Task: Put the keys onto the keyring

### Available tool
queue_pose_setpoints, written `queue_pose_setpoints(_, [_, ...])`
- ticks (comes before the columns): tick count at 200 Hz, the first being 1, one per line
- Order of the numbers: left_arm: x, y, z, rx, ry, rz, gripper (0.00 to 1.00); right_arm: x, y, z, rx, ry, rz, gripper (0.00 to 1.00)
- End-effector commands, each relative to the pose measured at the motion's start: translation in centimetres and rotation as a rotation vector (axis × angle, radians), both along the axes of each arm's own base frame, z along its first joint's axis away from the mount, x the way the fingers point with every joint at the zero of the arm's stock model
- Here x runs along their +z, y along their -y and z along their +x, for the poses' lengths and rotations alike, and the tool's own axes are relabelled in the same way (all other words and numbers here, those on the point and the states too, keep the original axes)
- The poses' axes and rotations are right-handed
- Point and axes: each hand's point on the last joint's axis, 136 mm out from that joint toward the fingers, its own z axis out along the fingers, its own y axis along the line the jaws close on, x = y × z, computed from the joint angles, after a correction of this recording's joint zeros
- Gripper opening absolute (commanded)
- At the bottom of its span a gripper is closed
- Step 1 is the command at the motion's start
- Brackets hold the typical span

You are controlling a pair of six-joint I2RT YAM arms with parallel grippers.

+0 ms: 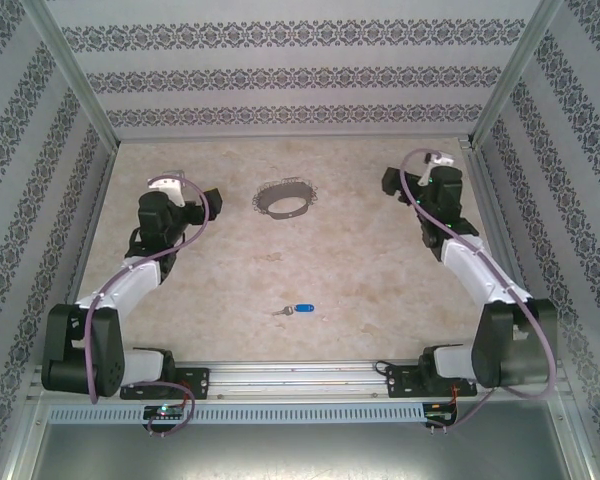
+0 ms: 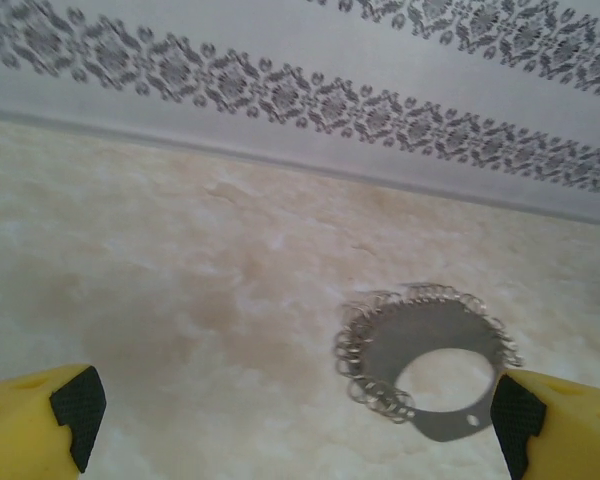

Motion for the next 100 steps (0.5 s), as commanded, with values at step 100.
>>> queue_pose_setpoints(100, [2.7, 5.1, 3.5, -0.131, -0.069, -0.213, 1.00, -10.8, -16.4, 2.5, 0.482, -0.379, 0.156, 0.82])
